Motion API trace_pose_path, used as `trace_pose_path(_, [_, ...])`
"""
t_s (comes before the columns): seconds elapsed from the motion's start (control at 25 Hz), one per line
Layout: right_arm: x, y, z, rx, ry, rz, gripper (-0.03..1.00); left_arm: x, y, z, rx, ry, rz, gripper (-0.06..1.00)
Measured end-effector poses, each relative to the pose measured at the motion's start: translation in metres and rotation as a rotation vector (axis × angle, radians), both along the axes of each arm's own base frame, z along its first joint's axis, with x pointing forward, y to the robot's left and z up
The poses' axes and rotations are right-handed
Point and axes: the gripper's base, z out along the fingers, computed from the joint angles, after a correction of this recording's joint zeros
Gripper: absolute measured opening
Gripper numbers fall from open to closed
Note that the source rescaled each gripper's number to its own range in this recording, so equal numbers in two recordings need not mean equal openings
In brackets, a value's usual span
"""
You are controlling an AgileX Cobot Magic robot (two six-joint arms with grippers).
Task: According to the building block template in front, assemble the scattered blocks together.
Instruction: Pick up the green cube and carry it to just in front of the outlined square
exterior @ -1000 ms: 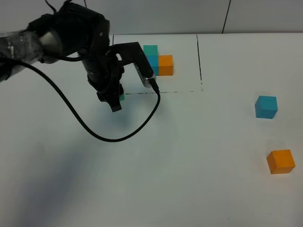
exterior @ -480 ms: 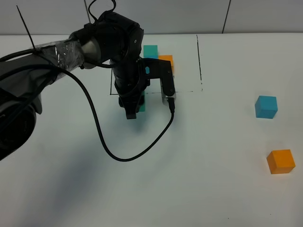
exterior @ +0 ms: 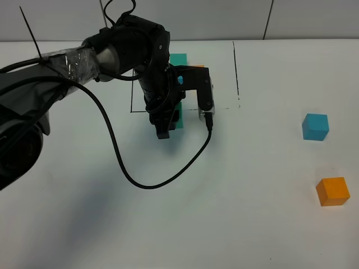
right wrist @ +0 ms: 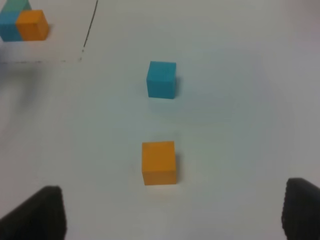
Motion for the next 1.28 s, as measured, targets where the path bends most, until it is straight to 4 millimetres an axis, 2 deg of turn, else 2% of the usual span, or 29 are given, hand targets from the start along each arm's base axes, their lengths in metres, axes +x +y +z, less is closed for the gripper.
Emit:
trace_pose_path(0.32, [0.0,0.0,0.0,0.001,0.0,0.001,0.75,0.001,0.0,-0.028,0.033,0.05,0.0,0.0])
trace_pose_path(1.0, [0.0,0.0,0.0,0.001,0.0,0.002,0.75,0.001,-0.001,-0.029,0.035,0.049,-0.024,0.0])
trace_pose_path(1.12, [0.0,0.0,0.0,0.002,0.0,0.002,0.75,0.001,-0.001,-0.029,0.035,0.045,-0.042,0.05])
trace_pose_path(1.28, [0.0,0.0,0.0,0.002,0.0,0.002,0.75,0.002,-0.001,-0.029,0.031,0.035,-0.049,0.28])
